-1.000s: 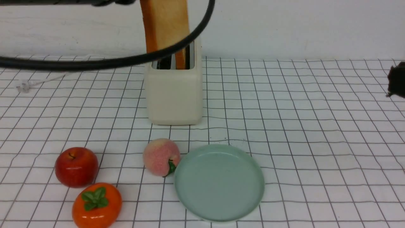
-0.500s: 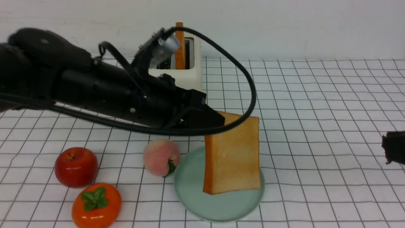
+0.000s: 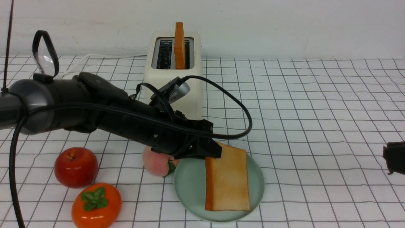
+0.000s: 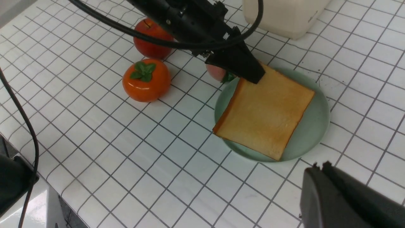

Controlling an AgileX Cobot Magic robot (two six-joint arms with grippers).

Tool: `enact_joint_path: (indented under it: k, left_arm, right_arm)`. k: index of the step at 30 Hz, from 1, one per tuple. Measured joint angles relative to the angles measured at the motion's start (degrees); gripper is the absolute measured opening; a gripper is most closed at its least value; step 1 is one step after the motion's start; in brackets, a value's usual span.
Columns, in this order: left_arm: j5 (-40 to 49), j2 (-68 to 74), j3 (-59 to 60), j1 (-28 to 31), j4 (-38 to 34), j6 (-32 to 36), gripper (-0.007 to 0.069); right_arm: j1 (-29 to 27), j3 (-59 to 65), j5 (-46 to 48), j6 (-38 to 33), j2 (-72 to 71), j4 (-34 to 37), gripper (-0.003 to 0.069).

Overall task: Take toasted bread from bread machine on white checkered table place on plate.
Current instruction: 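Place the slice of bread on the plate with the left gripper, then grasp the toast slice in the toaster and pull it up out of the slot with the right gripper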

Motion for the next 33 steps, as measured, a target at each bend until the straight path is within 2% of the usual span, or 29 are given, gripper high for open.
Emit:
enact_joint_path:
  k: [1,3,4,5,10,13,17,19,23,25,26,27,28,30,33]
  left_arm:
    - [-0.2,0.0,0.0,0.0,0.4,0.1,0.0169]
    - [-0.5,0.0,0.0,0.0,1.8,0.2,0.0283]
    - [-0.6,0.0,0.0,0.0,2.0,0.2,0.0283]
    - [-0.7,0.0,0.0,0.0,3.5,0.2,0.0389]
    - [-2.5,-1.6,0.0,0.0,8.4,0.4,0.0623]
    - [-5.7,-4.9,0.0,0.0,11.2,0.4,0.066]
    - [-10.4,-10.0,0.0,0.0,15.0,0.4,0.0653]
    - [-12.0,-13.7,0.0,0.0,16.8,0.3,0.0628]
    - [-12.6,-22.5,0.0,0.0,20.3,-3.2,0.0477]
    - [-11.2,-28.1,0.0,0.0,24.2,-8.8,0.0298]
    - [-10.7,-28.6,0.0,0.0,24.6,-9.3,0.0281]
    - [-8.8,-32.1,0.0,0.0,27.8,-12.7,0.0132]
    - [-6.5,-35.0,0.0,0.0,31.2,-15.9,0.0034]
    - [-3.9,-38.3,0.2,0.0,34.8,-19.4,-0.0013]
    - [-1.8,-45.2,2.1,0.0,39.8,-24.6,-0.0013]
  right_arm:
    - [0.0,0.0,-0.1,0.0,0.0,0.0,-0.0009]
    - [0.0,0.0,-0.1,0.0,0.0,0.0,-0.0009]
    - [0.0,0.0,-0.1,0.0,0.0,0.0,-0.0009]
    - [0.0,0.0,-0.1,0.0,0.0,0.0,-0.0009]
    - [0.0,0.0,-0.1,0.0,0.0,0.0,-0.0008]
    - [0.0,0.0,-0.2,0.0,0.0,0.0,-0.0008]
    - [0.0,0.0,-0.2,0.0,0.0,0.0,-0.0008]
    - [0.0,0.0,-0.3,0.0,0.0,0.0,-0.0008]
    - [0.0,0.0,-2.0,0.0,0.1,0.0,-0.0007]
    - [0.0,-0.3,-3.0,0.6,0.9,0.0,-0.0007]
    - [0.0,-0.3,-3.0,0.7,0.9,0.0,-0.0007]
    - [0.0,-0.7,-3.3,1.0,2.3,0.0,-0.0007]
    - [0.0,-1.1,-3.5,1.1,4.0,0.0,-0.0006]
    - [0.0,-2.0,-3.8,1.1,7.2,0.2,-0.0005]
    - [0.2,-5.1,-4.2,1.1,14.3,1.4,-0.0005]
